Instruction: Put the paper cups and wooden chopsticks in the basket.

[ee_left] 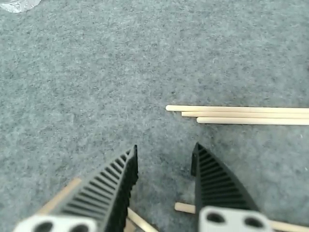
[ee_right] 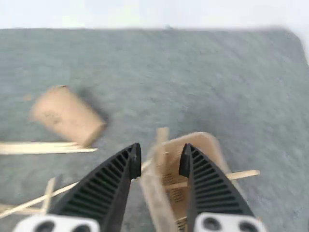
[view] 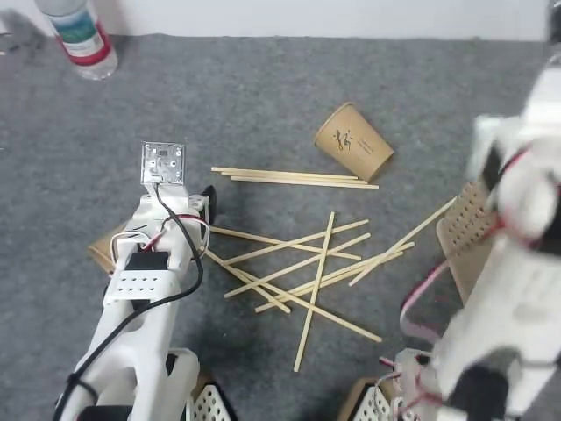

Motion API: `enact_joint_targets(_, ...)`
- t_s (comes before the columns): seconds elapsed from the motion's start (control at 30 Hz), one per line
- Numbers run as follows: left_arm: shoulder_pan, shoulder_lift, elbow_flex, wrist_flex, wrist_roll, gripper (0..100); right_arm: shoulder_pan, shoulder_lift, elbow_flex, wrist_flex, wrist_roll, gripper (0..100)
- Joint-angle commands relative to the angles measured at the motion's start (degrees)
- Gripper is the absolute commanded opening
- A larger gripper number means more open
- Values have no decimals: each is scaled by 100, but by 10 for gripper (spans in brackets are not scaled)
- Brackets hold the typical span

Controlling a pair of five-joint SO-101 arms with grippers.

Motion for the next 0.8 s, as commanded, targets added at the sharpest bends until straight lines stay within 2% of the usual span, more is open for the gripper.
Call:
enact_joint_targets(0.0, 0, -158, -22, -167, 44, 181, -866, -989, 545, 163, -62, 150)
enact_joint_targets(0.1, 0, -158, -13, -167, 44, 181, -1253, -1481, 1187, -66, -79, 150)
enact_joint_targets(0.33, 0, -158, -13, -167, 44, 181, -1385, -2141, 3771, -1314, -97, 151)
enact_joint_targets(0.57, 0, -158, -13, -167, 44, 181, -1376, -2835, 6866, -4119, -53, 151)
enact_joint_targets(0.77, 0, -158, 57, -360, 53, 181, -1560, -3090, 8958, -6290, -97, 151)
